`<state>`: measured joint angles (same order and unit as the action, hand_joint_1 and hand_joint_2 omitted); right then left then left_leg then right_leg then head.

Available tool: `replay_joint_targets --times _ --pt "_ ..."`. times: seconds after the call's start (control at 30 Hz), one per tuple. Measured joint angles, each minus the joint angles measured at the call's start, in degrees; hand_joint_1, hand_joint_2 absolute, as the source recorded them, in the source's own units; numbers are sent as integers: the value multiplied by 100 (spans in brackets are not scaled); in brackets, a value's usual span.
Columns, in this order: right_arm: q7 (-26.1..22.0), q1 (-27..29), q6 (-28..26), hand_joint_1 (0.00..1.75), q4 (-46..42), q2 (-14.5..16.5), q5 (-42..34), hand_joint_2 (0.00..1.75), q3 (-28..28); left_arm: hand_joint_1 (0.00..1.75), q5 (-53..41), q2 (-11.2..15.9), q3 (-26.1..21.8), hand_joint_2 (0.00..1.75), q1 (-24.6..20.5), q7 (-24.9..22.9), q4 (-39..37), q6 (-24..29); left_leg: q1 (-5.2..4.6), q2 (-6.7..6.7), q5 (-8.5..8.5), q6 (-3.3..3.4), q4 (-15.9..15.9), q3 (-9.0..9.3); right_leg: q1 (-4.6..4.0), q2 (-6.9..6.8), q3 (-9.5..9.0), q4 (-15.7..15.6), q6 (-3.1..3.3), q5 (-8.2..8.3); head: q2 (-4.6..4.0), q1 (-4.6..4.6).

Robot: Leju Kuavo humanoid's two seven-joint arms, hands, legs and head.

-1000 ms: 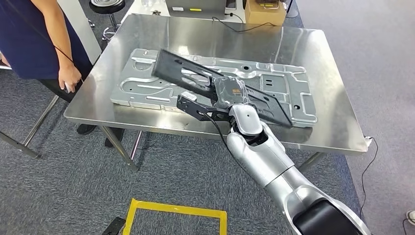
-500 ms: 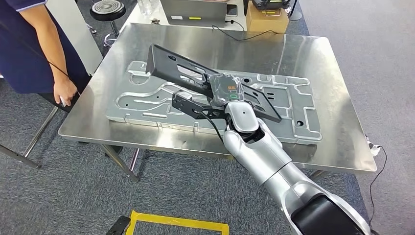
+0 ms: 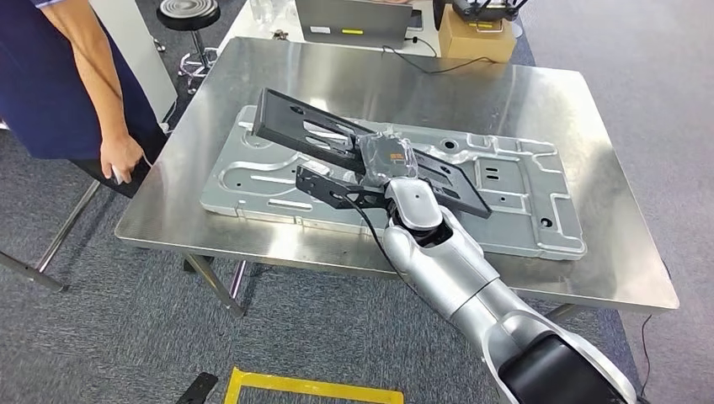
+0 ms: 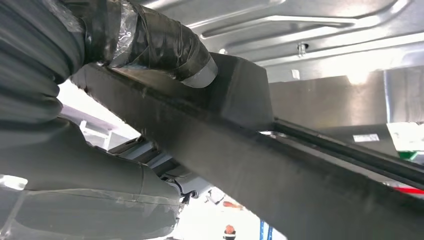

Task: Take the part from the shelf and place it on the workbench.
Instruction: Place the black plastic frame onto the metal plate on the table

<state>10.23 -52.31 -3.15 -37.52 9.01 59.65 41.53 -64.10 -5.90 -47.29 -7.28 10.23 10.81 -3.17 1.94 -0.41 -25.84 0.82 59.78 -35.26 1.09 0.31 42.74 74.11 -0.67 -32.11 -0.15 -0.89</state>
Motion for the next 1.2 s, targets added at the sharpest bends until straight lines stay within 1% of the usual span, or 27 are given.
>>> replay_joint_targets --times 0.03,0.07,0.1,0.13,0.17,0.2,0.23,0.27,0.33,0.4,0.5,0.53,0.57,0.6,0.63,0.67,0.7,0.73,0.83,0.87,0.93,1.0,1.03,1.07,1.1,1.13,1.2 --pt "1 4 0 175 15 -5 0 175 0 0 1 0 -1 175 1 0 0 0 -22 -2 -14 16 0 14 -12 0 113 140 25 29 0 0" --pt "2 5 0 175 27 -10 0 175 0 0 1 0 -1 175 1 0 0 0 -46 -6 -31 29 0 36 -32 1 117 59 70 168 0 -1" --pt "3 3 0 175 34 -14 0 175 0 0 1 0 -1 175 0 1 0 0 -71 -11 -51 37 -2 65 -66 2 18 -229 136 392 0 0" --pt "4 -4 0 175 39 -16 0 175 0 0 1 -4 -1 175 0 1 0 -1 -83 -16 -70 43 -8 93 -113 4 -134 -620 227 615 0 0" --pt "5 -13 1 175 42 -17 0 175 0 0 1 -14 -1 175 -3 2 -1 -3 -100 -20 -86 39 -14 111 -152 2 -286 -964 311 775 0 6" --pt "7 -22 2 175 47 -18 -1 175 1 0 1 -21 -1 175 -7 2 -1 -6 -99 -21 -97 28 -22 119 -193 -1 -397 -1225 376 861 0 8" --pt "10 -31 4 175 54 -18 -2 175 1 0 1 -27 -2 175 -9 2 -1 -9 -89 -18 -101 11 -35 118 -224 -4 -450 -1351 416 872 0 11" --pt "21 -37 8 175 67 -18 -8 175 1 0 1 -28 -2 175 -14 2 0 -11 -87 -14 -100 -14 -54 122 -239 -6 -474 -1394 427 858 0 14" --pt "51 -43 16 175 106 -20 -26 175 -2 0 -3 -19 -3 175 -16 2 2 -15 -87 1 -123 -66 -78 150 -215 -14 -557 -1540 413 876 0 13" --pt "107 -61 37 175 182 -21 -42 175 -7 0 -7 -10 -3 175 -22 1 3 -21 -92 8 -289 -108 162 62 -162 -32 -676 -1694 393 905 0 14" --pt "258 -74 71 175 375 -20 -38 175 -12 0 0 10 -3 175 -32 -13 3 -26 -66 10 -685 -174 1126 -441 -148 -40 -733 -1723 384 884 0 15" --pt "307 -66 70 175 452 -23 -31 175 -18 0 4 20 -4 175 -29 -21 3 -26 -55 12 -695 -203 1308 -560 -141 -37 -736 -1707 373 867 0 16" --pt "345 -56 66 175 522 -26 -24 175 -26 0 8 32 -4 175 -25 -28 3 -26 -42 14 -601 -232 1294 -583 -128 -33 -735 -1681 355 847 0 16" --pt "374 -49 58 175 575 -28 -18 175 -36 0 9 40 -5 175 -24 -33 3 -25 -26 17 -418 -256 1074 -500 -110 -30 -734 -1643 327 819 0 16" --pt "397 -43 46 175 615 -30 -12 175 -51 0 9 46 -5 175 -25 -37 3 -25 -5 23 -216 -281 720 -349 -93 -28 -729 -1587 288 778 0 16" --pt "417 -46 32 175 652 -31 -8 175 -71 0 8 49 -5 175 -30 -40 3 -25 -1 21 -85 -297 398 -195 -92 -27 -710 -1517 242 734 0 17" --pt "438 -47 19 175 689 -33 -4 175 -93 0 7 49 -5 175 -34 -43 3 -25 4 16 -13 -275 172 -87 -97 -26 -685 -1453 201 695 0 14" --pt "453 -46 9 175 727 -36 0 175 -114 0 6 48 -5 175 -32 -46 3 -26 0 9 -8 -245 63 -35 -110 -25 -662 -1405 168 669 0 10" --pt "480 -38 16 175 829 -42 0 175 -163 0 5 48 -7 175 -17 -56 3 -26 -11 -3 -20 -109 58 -38 -114 -21 -638 -1362 117 647 0 3" --pt "488 -39 30 175 859 -44 0 175 -178 0 5 49 -8 175 -19 -58 3 -26 -5 0 -12 -71 48 -32 -102 -22 -607 -1284 93 586 0 3" --pt "505 -42 95 175 915 -48 0 175 -205 0 2 51 -10 175 -34 -60 3 -27 8 7 -4 -17 34 -22 -77 -25 -401 -826 34 314 0 1" --pt "525 -35 197 175 987 -48 -1 175 -231 0 -3 53 -11 175 -45 -66 3 -31 2 8 -12 7 34 -20 -59 -27 -56 -129 -6 19 0 1" --pt "530 -25 241 175 1027 -48 -2 175 -241 0 -6 54 -12 175 -47 -70 3 -34 -2 7 -18 13 35 -16 -52 -27 69 95 -11 -20 0 1" --pt "532 -16 270 175 1063 -48 -4 175 -249 0 -8 54 -12 175 -49 -74 3 -36 -5 1 -25 19 36 -10 -48 -27 106 129 -4 46 0 1" --pt "532 -10 285 175 1091 -48 -5 175 -255 0 -9 55 -12 175 -51 -76 3 -37 -8 -7 -33 19 36 3 -47 -27 39 -45 17 209 0 1" --pt "532 -10 294 175 1113 -48 -7 175 -260 0 -10 54 -12 175 -55 -77 3 -37 -10 -19 -43 16 35 20 -52 -26 -117 -395 51 436 0 1" --pt "531 -21 302 175 1140 -48 -7 175 -269 0 -10 47 -13 175 -64 -75 3 -37 -17 -40 -60 -7 24 45 -95 -25 -433 -1073 132 728 0 1"
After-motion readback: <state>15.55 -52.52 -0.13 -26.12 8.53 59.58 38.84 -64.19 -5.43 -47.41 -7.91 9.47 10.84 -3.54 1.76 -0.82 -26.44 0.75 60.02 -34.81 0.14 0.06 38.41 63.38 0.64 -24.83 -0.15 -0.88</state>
